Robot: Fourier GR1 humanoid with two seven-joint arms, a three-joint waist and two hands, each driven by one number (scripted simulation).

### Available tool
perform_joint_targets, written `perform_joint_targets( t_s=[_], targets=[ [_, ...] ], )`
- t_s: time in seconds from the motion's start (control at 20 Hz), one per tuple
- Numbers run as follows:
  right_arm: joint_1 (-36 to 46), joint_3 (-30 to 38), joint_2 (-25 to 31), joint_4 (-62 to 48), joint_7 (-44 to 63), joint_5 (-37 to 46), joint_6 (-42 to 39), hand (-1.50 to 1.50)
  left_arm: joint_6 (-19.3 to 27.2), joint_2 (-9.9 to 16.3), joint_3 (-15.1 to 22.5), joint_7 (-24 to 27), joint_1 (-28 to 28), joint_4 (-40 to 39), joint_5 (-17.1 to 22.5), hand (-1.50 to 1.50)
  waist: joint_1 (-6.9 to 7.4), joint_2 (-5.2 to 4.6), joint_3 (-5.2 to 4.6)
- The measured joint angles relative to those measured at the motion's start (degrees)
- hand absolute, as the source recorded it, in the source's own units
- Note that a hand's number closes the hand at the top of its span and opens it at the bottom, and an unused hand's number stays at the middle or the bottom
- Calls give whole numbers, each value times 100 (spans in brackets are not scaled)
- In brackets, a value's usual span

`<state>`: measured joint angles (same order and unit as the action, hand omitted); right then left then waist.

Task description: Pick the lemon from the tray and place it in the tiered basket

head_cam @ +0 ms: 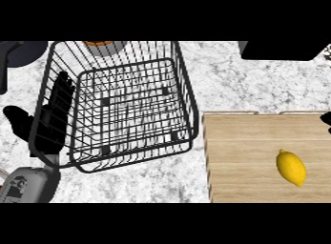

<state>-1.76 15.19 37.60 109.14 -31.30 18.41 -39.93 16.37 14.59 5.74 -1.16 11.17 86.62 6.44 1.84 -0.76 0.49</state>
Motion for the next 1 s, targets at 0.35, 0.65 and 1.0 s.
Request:
perform_joint_targets(
  t_s=[0.35,0.65,1.0],
  targets=[
    [-274,-918,448,-1166,-1529,843,1450,-150,21,-15,-13,-10,-1,-9,-86,0,-11,22,-22],
    [30,-1529,707,-2301,-2229,1243,2189,-150,48,-34,-24,-130,-2,12,-177,0,-8,36,-50],
    [515,-2130,615,-3144,-2490,1453,2569,-150,32,-66,-71,-206,-42,52,-249,0,-34,50,-64]
  ],
)
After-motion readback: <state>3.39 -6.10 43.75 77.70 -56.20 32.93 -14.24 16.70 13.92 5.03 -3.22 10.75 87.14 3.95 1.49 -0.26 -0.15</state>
